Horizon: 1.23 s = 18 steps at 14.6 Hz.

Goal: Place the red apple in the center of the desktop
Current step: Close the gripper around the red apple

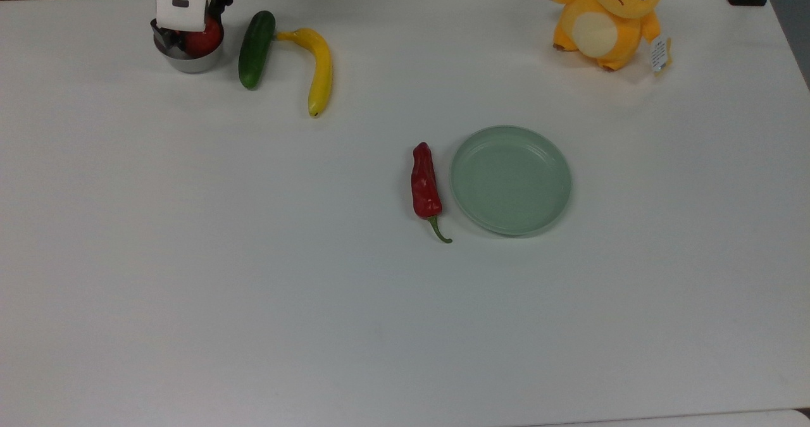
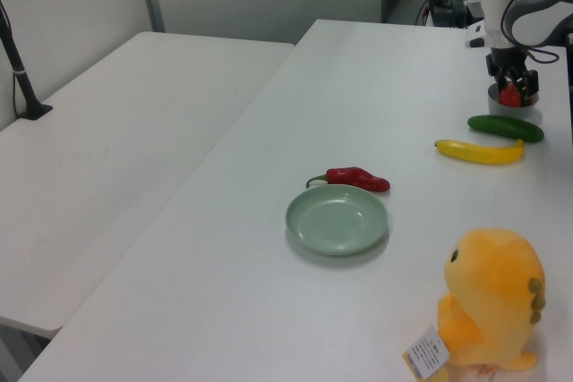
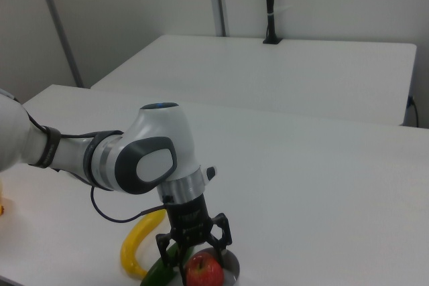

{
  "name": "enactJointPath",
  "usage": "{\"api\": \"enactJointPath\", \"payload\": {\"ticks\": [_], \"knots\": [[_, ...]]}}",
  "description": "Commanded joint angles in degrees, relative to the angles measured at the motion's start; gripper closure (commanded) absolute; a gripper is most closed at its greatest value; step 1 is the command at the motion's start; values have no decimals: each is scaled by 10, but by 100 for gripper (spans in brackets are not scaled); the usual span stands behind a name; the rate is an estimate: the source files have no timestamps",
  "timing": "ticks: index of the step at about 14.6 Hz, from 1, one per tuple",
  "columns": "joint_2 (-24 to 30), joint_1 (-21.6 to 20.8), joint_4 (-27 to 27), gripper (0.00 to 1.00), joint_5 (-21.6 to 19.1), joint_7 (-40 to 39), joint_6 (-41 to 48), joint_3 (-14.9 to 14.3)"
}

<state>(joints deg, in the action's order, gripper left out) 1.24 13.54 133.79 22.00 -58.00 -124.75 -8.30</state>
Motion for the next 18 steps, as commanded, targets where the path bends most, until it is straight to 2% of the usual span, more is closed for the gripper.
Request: {"api": "enactJointPath", "payload": {"ticks": [1, 2, 6, 10, 15, 17, 18], "knots": [[16, 5, 18, 34, 11, -9, -13, -1], [16, 5, 18, 37, 11, -9, -13, -1], [17, 5, 18, 63, 11, -9, -12, -1], [20, 9, 16, 65, 11, -8, -7, -2], [43, 4, -14, 65, 0, -10, 55, -11], [52, -1, -44, 64, -26, -9, 85, -11], [53, -3, -70, 64, -53, -9, 111, -11]]}}
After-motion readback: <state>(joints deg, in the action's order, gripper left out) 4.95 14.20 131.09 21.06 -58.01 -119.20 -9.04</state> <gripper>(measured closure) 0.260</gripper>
